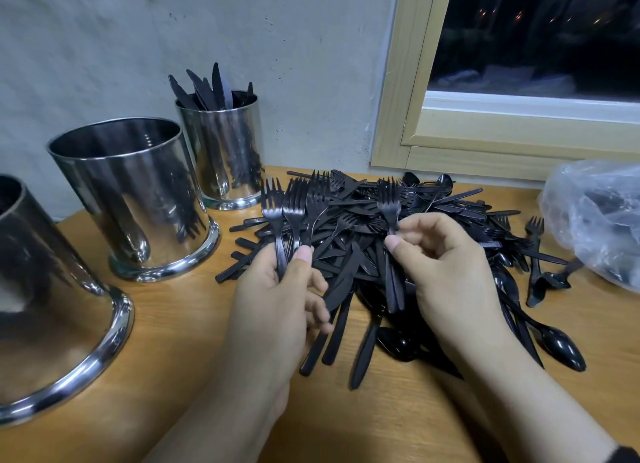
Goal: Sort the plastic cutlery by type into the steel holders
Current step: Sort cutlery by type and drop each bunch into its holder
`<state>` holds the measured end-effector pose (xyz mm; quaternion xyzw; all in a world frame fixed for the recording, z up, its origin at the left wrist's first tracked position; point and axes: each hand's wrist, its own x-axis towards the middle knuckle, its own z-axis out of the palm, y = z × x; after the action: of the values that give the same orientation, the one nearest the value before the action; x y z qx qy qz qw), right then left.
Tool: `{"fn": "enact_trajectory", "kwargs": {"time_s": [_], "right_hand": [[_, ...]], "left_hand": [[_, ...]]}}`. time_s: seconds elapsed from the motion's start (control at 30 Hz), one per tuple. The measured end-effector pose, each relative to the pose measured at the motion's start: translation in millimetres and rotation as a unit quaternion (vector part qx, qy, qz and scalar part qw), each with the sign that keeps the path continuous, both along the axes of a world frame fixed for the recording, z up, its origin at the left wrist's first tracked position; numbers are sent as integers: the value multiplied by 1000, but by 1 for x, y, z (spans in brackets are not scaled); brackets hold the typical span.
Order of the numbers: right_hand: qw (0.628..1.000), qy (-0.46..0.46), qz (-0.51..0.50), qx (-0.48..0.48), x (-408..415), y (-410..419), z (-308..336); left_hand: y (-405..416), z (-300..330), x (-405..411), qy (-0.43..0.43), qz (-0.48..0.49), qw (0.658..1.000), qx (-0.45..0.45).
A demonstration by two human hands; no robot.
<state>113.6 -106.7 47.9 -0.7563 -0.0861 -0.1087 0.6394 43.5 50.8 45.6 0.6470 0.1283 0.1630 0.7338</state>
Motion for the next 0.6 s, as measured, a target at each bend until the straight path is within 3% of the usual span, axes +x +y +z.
{"fn": "enact_trajectory", "kwargs": {"time_s": [0.2,0.4,0.5,0.6], "right_hand": [[990,29,123,60,-13,17,-1],[993,5,116,-30,-18,21,-4],[991,-18,116,-68,-19,21,-4],[995,-21,89,28,-18,22,-3]], "left_hand": [[-8,3,-3,17,-49,999,1],[-10,-2,-5,29,-77,995,56],[-10,-3,-3,46,-93,994,19],[-9,-3,-3,44,-102,994,8]]}}
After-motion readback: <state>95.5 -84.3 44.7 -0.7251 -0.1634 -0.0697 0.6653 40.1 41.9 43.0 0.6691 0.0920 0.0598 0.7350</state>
